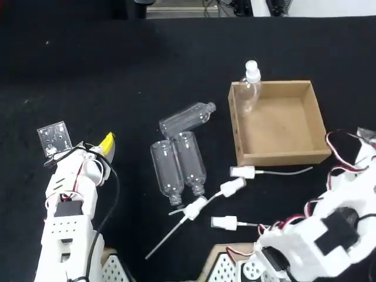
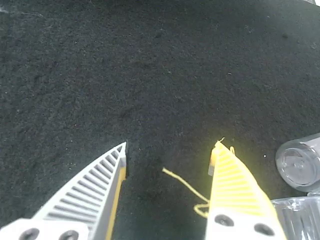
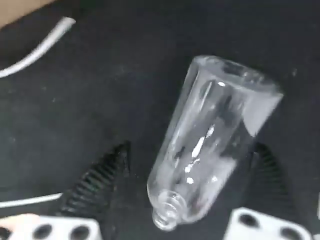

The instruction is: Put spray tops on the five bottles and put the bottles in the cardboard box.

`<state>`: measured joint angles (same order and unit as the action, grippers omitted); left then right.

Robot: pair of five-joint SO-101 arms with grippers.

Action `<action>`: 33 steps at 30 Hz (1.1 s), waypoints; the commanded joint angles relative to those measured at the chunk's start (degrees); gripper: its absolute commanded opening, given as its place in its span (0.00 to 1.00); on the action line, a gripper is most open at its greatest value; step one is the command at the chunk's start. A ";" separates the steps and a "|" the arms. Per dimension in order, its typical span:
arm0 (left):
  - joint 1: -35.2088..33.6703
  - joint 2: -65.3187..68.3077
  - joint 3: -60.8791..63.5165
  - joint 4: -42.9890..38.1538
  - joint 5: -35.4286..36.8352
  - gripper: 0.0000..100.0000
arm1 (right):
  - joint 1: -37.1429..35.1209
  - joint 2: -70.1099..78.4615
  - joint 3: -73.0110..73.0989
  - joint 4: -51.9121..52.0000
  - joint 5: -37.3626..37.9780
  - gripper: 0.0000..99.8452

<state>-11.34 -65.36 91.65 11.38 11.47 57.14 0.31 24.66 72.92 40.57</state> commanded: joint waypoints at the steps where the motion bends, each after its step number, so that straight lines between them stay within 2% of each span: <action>1: 0.31 -0.70 -0.84 -1.41 0.62 0.26 | -1.41 -6.81 -4.44 2.29 3.69 0.32; 4: 0.31 -0.70 -0.84 -1.41 0.62 0.26 | -0.97 -9.45 -6.20 3.96 8.70 0.32; 6: 0.31 -0.70 -0.84 -1.41 0.62 0.26 | -0.70 -10.68 -6.81 5.10 16.53 0.32; 8: 0.31 -0.70 -0.84 -1.41 0.62 0.26 | 0.70 -11.56 -6.90 5.10 28.57 0.32; 15: 0.40 -0.70 -0.84 -1.41 0.62 0.26 | 8.88 -10.33 -6.81 2.02 78.51 0.32; 17: 0.31 -0.70 -0.84 -1.41 0.62 0.26 | 11.16 -9.54 -6.81 0.00 90.11 0.32; 19: 0.31 -0.70 -0.84 -1.41 0.62 0.26 | 12.84 -8.84 -6.81 -2.20 98.29 0.32; 24: 0.31 -0.70 -0.84 -1.41 0.62 0.26 | 13.80 -7.43 -6.73 -4.31 104.53 0.33; 30: 0.31 -0.70 -0.84 -1.41 0.62 0.26 | 12.31 -6.99 -1.63 -5.63 105.23 0.45; 33: 0.31 -0.70 -0.84 -1.41 0.62 0.26 | 11.16 -7.34 3.82 -10.99 105.23 0.46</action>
<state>-11.34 -65.36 91.65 11.38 11.47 69.80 -6.20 25.45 66.86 145.10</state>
